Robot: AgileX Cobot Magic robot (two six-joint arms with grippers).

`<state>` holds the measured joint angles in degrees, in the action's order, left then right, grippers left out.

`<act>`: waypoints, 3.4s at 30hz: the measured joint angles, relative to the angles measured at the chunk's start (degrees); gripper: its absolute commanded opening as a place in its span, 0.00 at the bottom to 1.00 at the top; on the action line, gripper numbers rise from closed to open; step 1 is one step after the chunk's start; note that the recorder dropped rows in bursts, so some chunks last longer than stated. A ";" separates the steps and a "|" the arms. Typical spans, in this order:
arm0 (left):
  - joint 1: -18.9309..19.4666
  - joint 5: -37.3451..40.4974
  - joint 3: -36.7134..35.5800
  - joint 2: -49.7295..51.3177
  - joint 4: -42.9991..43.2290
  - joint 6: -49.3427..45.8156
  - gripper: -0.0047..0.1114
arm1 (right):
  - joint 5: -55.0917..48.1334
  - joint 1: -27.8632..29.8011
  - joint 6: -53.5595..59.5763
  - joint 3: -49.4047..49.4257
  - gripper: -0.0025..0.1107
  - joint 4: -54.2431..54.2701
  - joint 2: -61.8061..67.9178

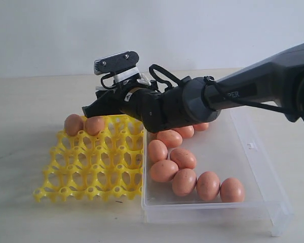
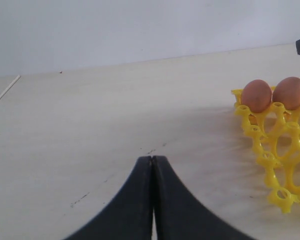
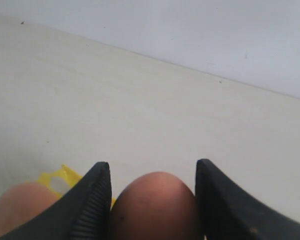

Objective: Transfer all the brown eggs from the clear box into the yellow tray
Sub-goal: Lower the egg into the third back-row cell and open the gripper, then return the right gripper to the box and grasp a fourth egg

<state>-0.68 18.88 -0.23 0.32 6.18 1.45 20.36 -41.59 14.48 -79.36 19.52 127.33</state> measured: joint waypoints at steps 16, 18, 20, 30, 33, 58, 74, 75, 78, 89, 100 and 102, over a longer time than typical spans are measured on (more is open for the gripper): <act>0.00 0.00 0.00 0.00 0.00 0.00 0.04 | -0.51 0.00 -1.12 -0.18 0.02 0.29 2.55; 0.00 0.00 0.00 0.00 0.00 0.00 0.04 | -1.57 0.00 -1.12 -0.18 0.02 0.29 2.55; 0.00 0.00 0.00 0.00 0.00 0.00 0.04 | -1.81 0.00 -1.24 -0.18 0.02 0.29 2.55; 0.00 0.00 0.00 0.00 0.00 0.00 0.04 | -2.16 0.00 -1.92 -0.18 0.05 0.29 2.55; 0.00 0.00 0.00 0.00 0.00 0.00 0.04 | -2.55 0.00 -2.03 -0.18 0.17 0.29 2.55; 0.00 0.00 0.00 0.00 0.00 0.00 0.04 | -5.97 0.00 -3.69 -0.18 0.50 0.29 -1.36; 0.00 0.00 0.00 0.00 0.00 0.00 0.04 | -55.28 1.18 -7.15 -0.19 0.14 -10.94 -25.35; 0.00 0.00 0.00 0.00 0.00 0.00 0.04 | -59.01 1.60 -9.76 -0.19 0.17 -12.87 -26.29; 0.00 0.00 0.00 0.00 0.00 0.00 0.04 | -67.51 3.16 -15.18 -0.19 0.27 -17.45 -28.52; 0.00 0.00 0.00 0.00 0.00 0.00 0.04 | -72.41 8.97 -13.78 1.05 0.52 -20.53 -24.76; 0.00 0.00 0.00 0.00 0.00 0.00 0.04 | -69.65 9.08 -3.50 1.05 0.52 -20.64 -12.67; 0.00 0.00 0.00 0.00 0.00 0.00 0.04 | -69.18 9.08 -2.89 1.05 0.52 -20.64 -12.35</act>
<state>-0.68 18.88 -0.23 0.32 6.18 1.45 -48.82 -32.51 11.59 -78.31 -1.12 114.97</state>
